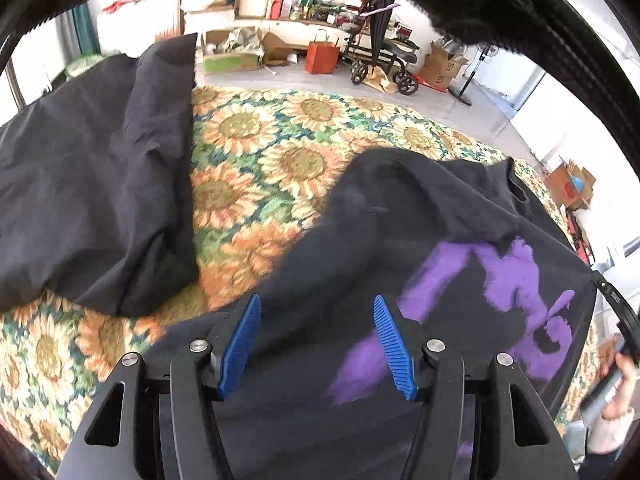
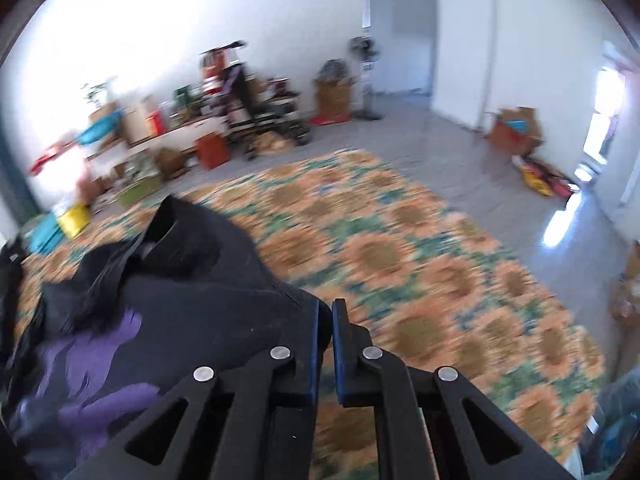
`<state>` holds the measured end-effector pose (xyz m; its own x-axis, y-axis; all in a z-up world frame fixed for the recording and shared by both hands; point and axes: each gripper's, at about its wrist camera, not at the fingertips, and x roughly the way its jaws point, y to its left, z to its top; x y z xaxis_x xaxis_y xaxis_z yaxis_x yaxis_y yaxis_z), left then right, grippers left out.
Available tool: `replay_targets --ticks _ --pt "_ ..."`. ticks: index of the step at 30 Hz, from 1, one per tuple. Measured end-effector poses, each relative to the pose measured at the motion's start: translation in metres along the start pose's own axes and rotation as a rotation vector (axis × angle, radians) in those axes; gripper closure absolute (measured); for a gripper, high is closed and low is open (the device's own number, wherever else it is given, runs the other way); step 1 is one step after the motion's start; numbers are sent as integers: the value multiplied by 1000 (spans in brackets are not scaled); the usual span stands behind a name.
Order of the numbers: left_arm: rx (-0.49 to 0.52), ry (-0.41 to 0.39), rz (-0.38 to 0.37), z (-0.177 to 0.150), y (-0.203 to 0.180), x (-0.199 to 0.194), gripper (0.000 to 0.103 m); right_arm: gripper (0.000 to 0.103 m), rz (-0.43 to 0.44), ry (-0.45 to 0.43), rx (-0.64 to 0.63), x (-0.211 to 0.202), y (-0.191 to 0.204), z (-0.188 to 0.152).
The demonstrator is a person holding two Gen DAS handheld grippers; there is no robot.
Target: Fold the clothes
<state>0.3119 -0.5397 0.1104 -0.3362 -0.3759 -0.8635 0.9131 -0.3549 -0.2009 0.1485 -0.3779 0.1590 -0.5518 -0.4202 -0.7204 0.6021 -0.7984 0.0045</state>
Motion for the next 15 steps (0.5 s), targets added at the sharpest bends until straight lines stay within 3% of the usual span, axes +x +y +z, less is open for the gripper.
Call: replay_targets --ticks 5,6,7,8,10,13,15 --pt "-2 25 -33 -22 13 -10 43 94 -145 34 135 9 -42 -3" --pt "-1 30 -42 -28 15 -12 43 89 -167 56 146 8 -50 -7" --pt "0 34 -51 -33 18 -14 43 60 -159 70 147 1 -54 -13" --pt "1 38 -59 -38 20 -16 43 43 -119 74 145 -10 -57 -21" --pt "3 47 -77 -49 25 -20 43 46 -14 49 136 -41 -59 -43" --pt "5 60 -103 -64 32 -26 43 39 144 16 111 -96 -55 -95" --pt "7 69 -121 -75 37 -29 43 38 187 16 120 -126 -46 -139"
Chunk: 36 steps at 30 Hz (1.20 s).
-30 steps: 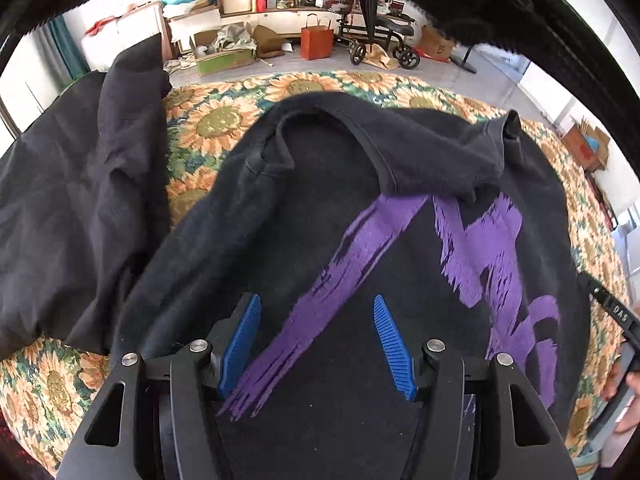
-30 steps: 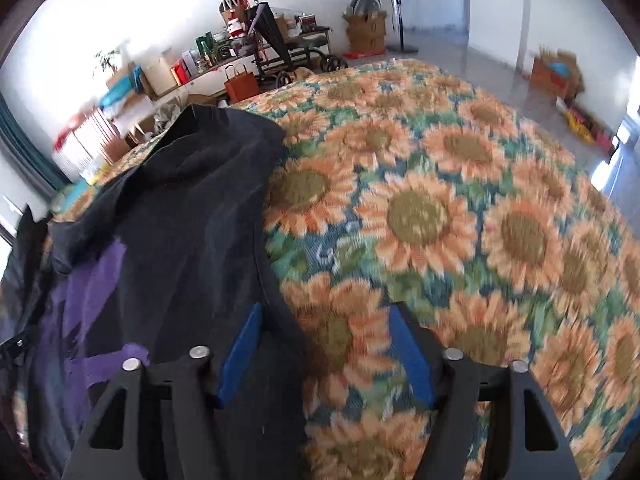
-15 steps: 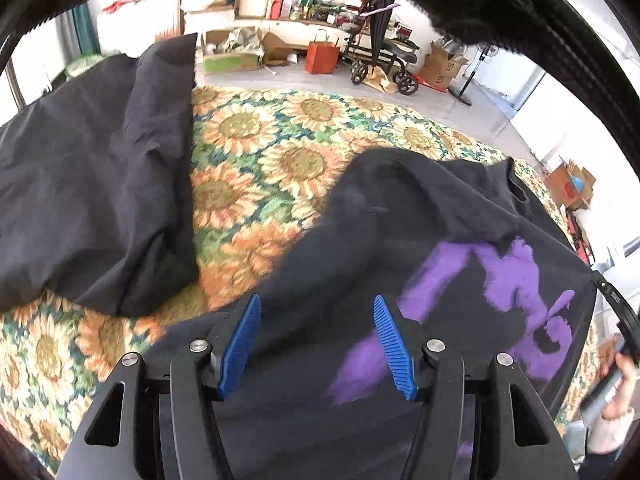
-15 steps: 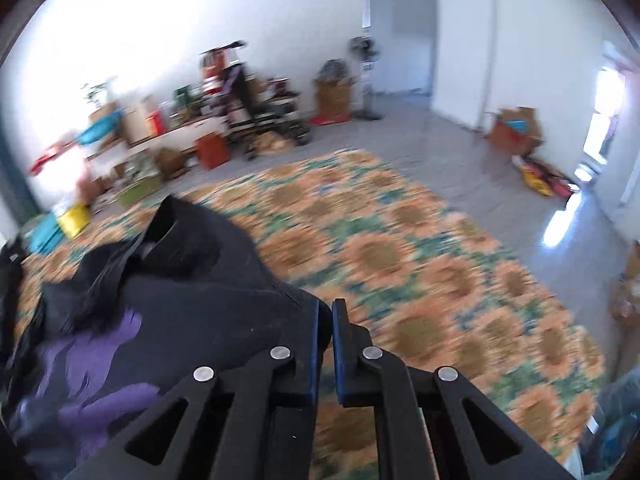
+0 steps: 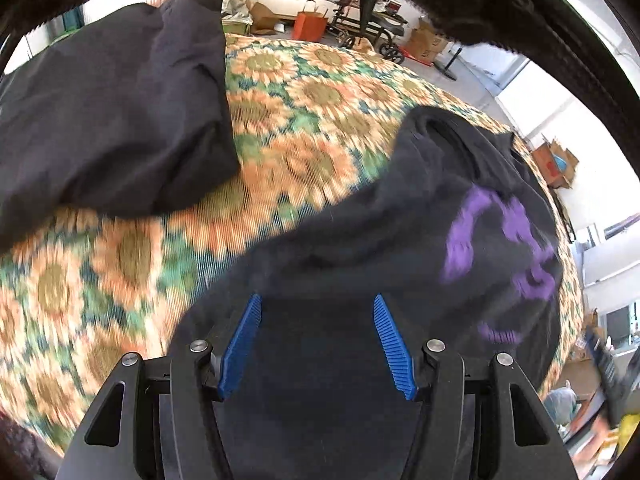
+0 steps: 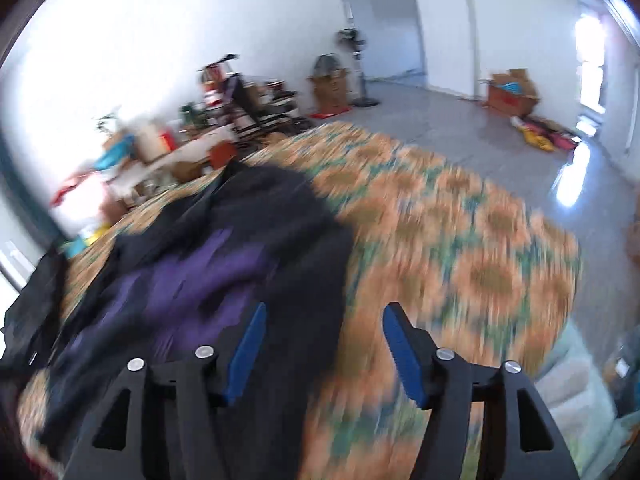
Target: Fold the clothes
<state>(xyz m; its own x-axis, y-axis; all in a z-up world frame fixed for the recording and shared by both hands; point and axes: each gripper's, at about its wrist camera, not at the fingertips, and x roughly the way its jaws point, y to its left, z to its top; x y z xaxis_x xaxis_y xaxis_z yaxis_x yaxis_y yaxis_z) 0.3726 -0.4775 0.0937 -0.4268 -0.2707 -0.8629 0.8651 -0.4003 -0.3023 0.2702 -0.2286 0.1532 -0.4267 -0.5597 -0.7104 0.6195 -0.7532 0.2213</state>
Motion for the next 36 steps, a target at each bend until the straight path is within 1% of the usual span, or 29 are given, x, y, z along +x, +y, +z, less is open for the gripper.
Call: replay_targets --ticks 1,2,4,6,8,11,14,16,18,20,22,24,25,26,27,28,29,31,32,33,34,35,36 --pt "1 4 -9 -6 2 -2 43 38 13 -1 22 -12 3 -25" --pt "-3 -17 -29 -16 0 -8 43 38 33 -2 53 -21 3 -47" --pt "-29 -95 -67 -48 2 -23 43 36 70 8 130 -33 1 -88" --pt "-55 -174 -105 -80 4 -38 43 37 131 62 237 -35 -4 -124" --pt "-113 -199 -129 -111 12 -43 43 37 189 121 346 -35 -11 -159" --pt "-182 -142 -161 -141 20 -37 43 40 184 155 388 -23 -17 -178" --pt "-195 -141 -111 -148 22 -36 43 39 174 187 415 -10 -22 -195" --pt "-219 -153 -111 -148 23 -43 43 38 157 203 362 3 -18 -197" --pt "-223 -168 -101 -145 23 -49 43 36 209 233 353 12 -17 -203" --pt "-216 -186 -78 -143 23 -54 43 30 250 211 348 17 -14 -207" --pt "-206 -201 -51 -142 23 -58 43 30 285 202 324 27 -10 -209" --pt "-205 -204 -37 -140 25 -60 43 34 349 202 318 34 -8 -211" --pt "-204 -205 -29 -139 25 -61 43 47 386 198 319 36 -7 -211" --pt "-210 -198 -11 -139 28 -61 43 73 428 191 322 36 -7 -211" --pt "-216 -190 8 -139 30 -62 43 85 472 190 323 36 -7 -210" --pt "-222 -183 26 -138 33 -63 43 98 483 205 319 33 -6 -209" --pt "-229 -167 36 -137 35 -62 43 100 500 211 322 26 -8 -206" --pt "-234 -144 41 -138 41 -66 43 100 570 175 346 -8 -16 -198" --pt "-235 -140 40 -138 44 -67 43 100 594 143 352 -28 -21 -193" --pt "-241 -137 38 -136 46 -67 43 100 597 88 347 -56 -28 -185" --pt "-246 -133 37 -135 49 -67 43 101 583 40 337 -83 -36 -177" --pt "-251 -124 34 -133 50 -66 43 101 540 20 321 -104 -44 -169" --pt "-252 -100 23 -131 51 -63 43 101 495 28 311 -115 -49 -164"
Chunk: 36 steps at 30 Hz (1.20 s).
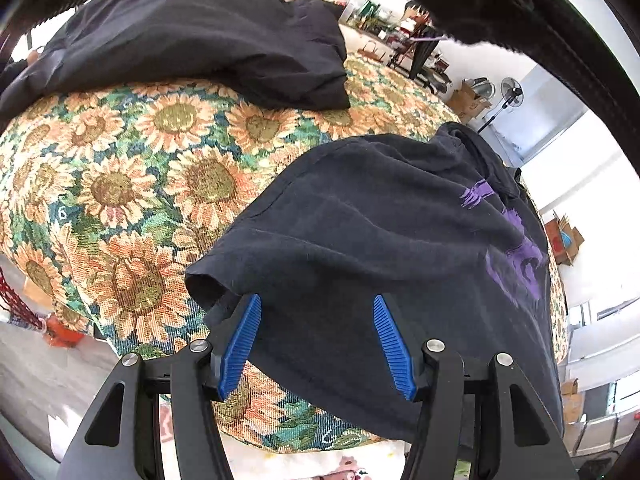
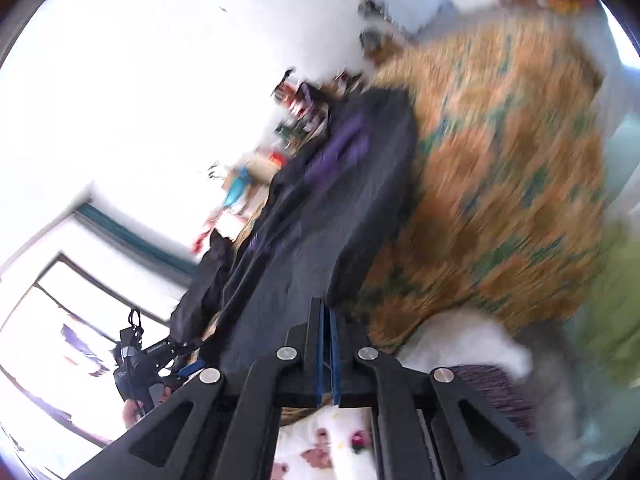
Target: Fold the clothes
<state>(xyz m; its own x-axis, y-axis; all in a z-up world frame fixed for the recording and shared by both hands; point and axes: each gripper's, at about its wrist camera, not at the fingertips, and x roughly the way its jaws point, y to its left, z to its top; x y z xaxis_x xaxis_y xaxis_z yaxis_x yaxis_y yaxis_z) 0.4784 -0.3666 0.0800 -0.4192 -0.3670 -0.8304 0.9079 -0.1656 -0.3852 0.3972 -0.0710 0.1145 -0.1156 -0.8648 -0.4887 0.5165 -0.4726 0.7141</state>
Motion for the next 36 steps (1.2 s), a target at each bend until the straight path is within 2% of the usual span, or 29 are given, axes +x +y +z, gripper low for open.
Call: replay_targets --ticks 4,6,8,10,12,15,16,17,19,21,22,25,27,29,31,34,36 --pt "16 77 -29 0 -2 7 43 101 -173 20 15 -22 -3 -3" --pt "32 81 -24 -2 -4 6 43 101 -257 94 54 -11 -16 -17" --pt "54 78 -9 -2 -4 4 43 102 -314 159 82 5 -31 -33" --pt "76 79 2 -1 -6 3 43 102 -361 178 72 15 -38 -46" --pt "91 78 10 2 -9 3 43 102 -391 183 69 20 -41 -45" --pt "122 62 8 12 -20 2 43 89 -425 179 70 22 -42 -33" --pt "133 54 5 16 -24 1 43 68 -437 177 70 23 -42 -29" --pt "144 49 8 20 -28 2 43 58 -456 162 61 22 -40 -21" --pt "195 28 23 32 -46 6 43 58 -497 94 -11 18 -25 7" --pt "234 -2 40 42 -65 12 43 56 -473 42 -78 28 -7 38" --pt "257 -22 52 49 -76 17 43 54 -448 36 -103 41 3 52" --pt "311 -87 79 64 -107 37 43 52 -370 111 -148 116 33 88" --pt "340 -108 110 73 -123 53 43 46 -317 161 -177 166 53 111" --pt "371 -115 147 82 -138 70 43 34 -264 211 -206 216 72 135" --pt "386 -115 152 90 -148 84 43 31 -210 261 -235 266 92 159" --pt "398 -98 115 100 -157 97 43 29 -141 348 -273 340 119 192" --pt "415 -92 88 103 -163 103 43 29 -165 442 -272 384 125 203"
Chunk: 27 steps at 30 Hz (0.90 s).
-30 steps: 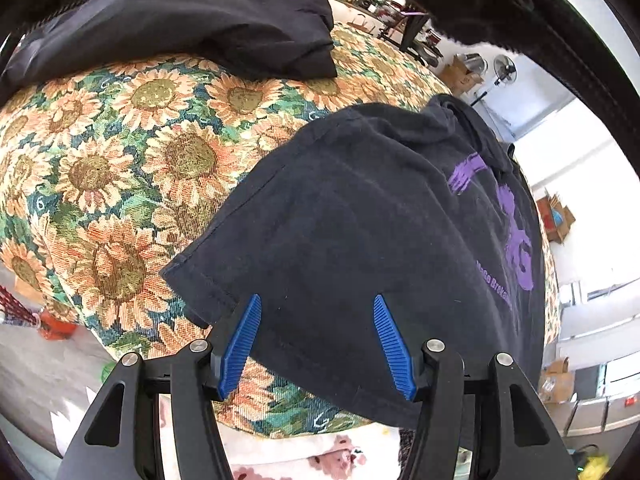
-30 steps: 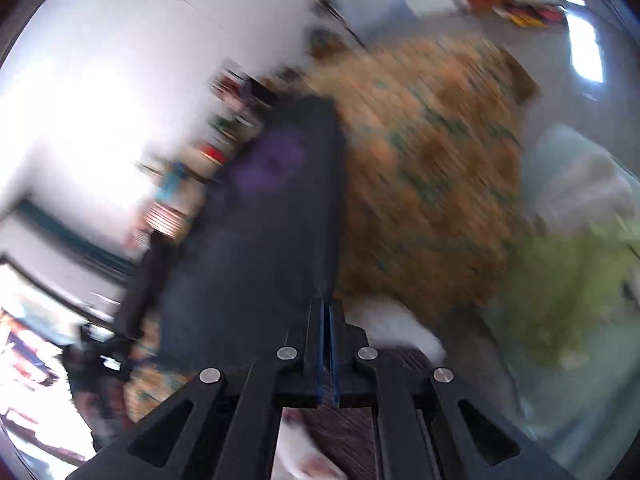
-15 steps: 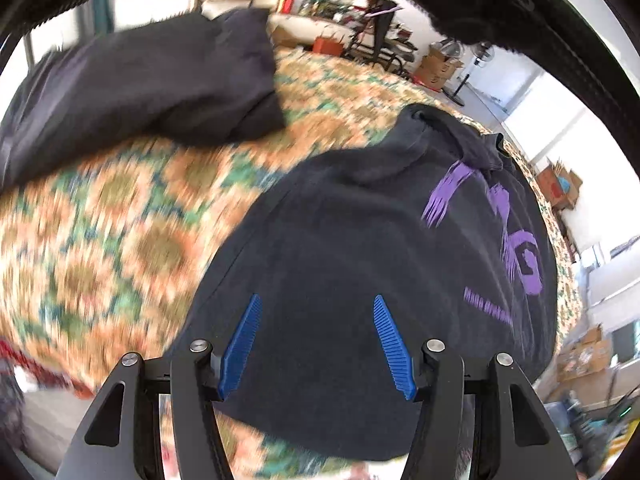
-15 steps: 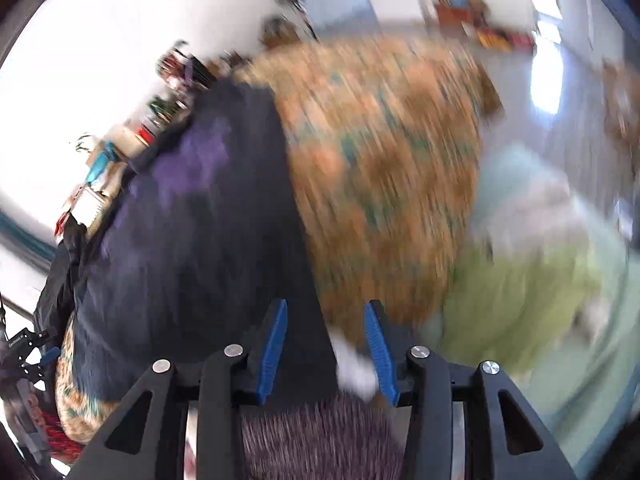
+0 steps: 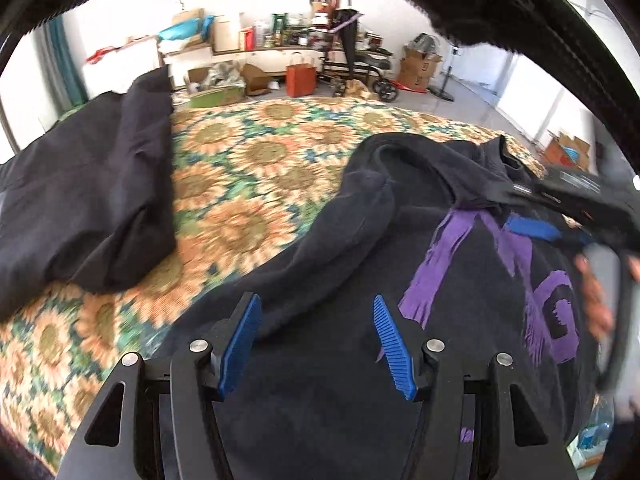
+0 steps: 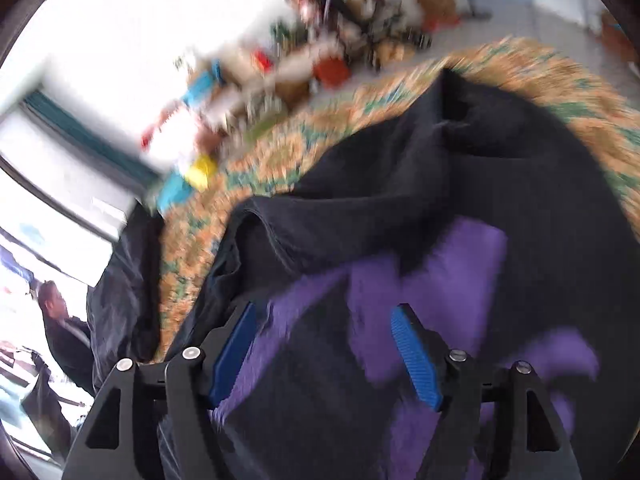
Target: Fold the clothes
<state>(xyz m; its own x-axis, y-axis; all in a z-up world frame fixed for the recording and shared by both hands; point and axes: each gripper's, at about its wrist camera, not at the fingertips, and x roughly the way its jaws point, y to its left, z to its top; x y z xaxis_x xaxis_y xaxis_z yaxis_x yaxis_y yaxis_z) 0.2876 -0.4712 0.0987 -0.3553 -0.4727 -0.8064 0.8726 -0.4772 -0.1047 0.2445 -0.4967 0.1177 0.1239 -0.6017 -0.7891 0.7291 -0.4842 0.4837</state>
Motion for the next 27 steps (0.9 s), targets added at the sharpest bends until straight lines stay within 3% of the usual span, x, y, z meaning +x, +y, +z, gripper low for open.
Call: replay_targets --ticks 2,3,4,5,7,9,13,14,17,18,19,20,22,23,25,27 --pt "3 -10 -36 4 -3 5 43 34 -11 19 19 18 -2 17" --pt "-2 -13 -70 5 -4 8 43 42 -14 24 39 25 -4 24" --pt "-6 -15 -102 6 -5 11 43 68 -8 18 69 27 -8 30" --pt "-10 -15 -114 7 -6 13 43 84 3 9 81 28 -10 37" --pt "1 8 -80 11 -11 25 43 93 -1 -7 77 30 -9 49" --pt "25 38 -4 18 -17 40 43 94 -122 -16 -67 29 14 59" --pt "48 86 183 36 -17 70 78 94 -287 -101 -266 23 61 89" --pt "18 84 175 42 -8 73 83 94 -296 -125 -275 23 69 99" --pt "-84 80 174 56 19 81 84 94 -272 -186 -240 24 87 127" --pt "-106 81 172 58 25 83 84 93 -247 -195 -208 28 88 134" --pt "-128 83 171 61 32 85 84 84 -215 -196 -174 32 85 136" --pt "-150 84 169 63 39 88 84 52 -184 -197 -141 37 83 138" --pt "-155 87 177 66 43 91 82 6 -121 -199 -74 46 77 143" --pt "-139 89 186 66 41 93 82 14 -90 -199 -40 50 75 145" --pt "-98 72 210 63 34 94 82 16 -37 -198 12 57 70 148" --pt "-64 57 224 60 29 95 81 20 -36 -211 -37 49 64 140"
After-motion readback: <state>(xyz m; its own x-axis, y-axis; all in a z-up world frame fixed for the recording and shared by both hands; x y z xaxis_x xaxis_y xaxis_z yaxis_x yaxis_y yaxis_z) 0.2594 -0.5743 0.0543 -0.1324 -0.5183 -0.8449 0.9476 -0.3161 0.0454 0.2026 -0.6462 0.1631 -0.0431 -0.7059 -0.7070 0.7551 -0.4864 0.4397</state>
